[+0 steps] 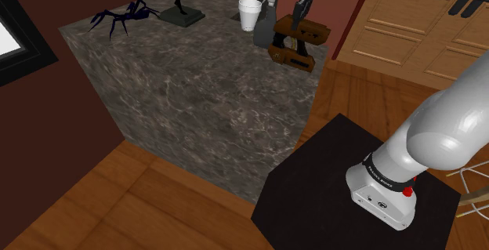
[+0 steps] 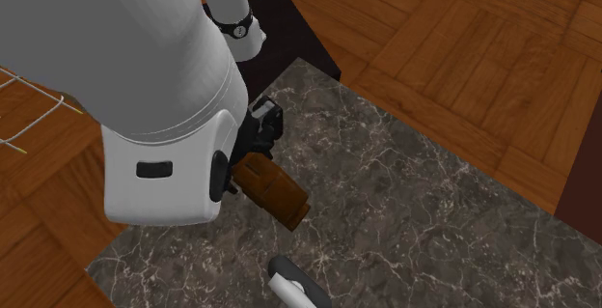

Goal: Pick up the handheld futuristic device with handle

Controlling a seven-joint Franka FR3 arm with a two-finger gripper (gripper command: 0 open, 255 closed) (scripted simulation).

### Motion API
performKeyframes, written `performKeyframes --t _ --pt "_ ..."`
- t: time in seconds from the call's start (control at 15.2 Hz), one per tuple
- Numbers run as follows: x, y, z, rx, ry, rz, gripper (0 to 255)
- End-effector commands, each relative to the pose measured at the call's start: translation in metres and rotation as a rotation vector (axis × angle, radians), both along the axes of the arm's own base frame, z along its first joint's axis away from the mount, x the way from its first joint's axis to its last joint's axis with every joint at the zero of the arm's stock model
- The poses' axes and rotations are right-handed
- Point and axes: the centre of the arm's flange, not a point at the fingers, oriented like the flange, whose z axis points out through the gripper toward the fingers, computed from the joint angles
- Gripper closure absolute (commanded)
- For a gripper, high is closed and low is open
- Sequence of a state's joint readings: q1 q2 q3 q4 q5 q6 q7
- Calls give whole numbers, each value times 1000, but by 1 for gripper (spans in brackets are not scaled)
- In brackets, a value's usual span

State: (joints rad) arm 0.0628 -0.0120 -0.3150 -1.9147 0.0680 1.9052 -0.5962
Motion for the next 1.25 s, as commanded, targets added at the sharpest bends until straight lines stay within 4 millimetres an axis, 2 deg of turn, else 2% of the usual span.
performKeyframes --t 0.0,0.07,1.06,1.19 --pt "0 0 -1 0 2 0 255" --pt "-1 0 0 0 2 0 255" --pt "-1 0 79 0 2 0 255" --pt "-1 0 80 0 2 0 255"
